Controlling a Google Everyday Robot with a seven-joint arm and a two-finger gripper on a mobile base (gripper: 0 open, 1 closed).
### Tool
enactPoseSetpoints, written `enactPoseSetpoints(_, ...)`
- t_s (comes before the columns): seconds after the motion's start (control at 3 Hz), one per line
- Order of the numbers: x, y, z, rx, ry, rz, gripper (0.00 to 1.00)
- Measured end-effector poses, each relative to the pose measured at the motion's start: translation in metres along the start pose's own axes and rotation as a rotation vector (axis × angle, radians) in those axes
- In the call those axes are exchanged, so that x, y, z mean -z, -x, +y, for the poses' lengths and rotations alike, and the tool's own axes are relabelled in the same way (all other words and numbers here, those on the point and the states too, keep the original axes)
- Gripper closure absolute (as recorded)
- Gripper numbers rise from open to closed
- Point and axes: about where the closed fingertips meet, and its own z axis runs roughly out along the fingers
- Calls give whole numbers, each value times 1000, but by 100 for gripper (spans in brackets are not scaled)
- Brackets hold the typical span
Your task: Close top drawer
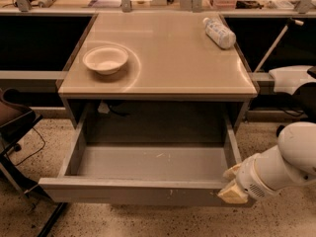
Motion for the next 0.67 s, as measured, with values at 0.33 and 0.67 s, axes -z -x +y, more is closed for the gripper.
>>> enactPoseSetpoints(0.33, -1, 8, -7, 11, -9, -12, 100)
enactPoseSetpoints(0.67, -6, 20, -16, 28, -15, -20, 100)
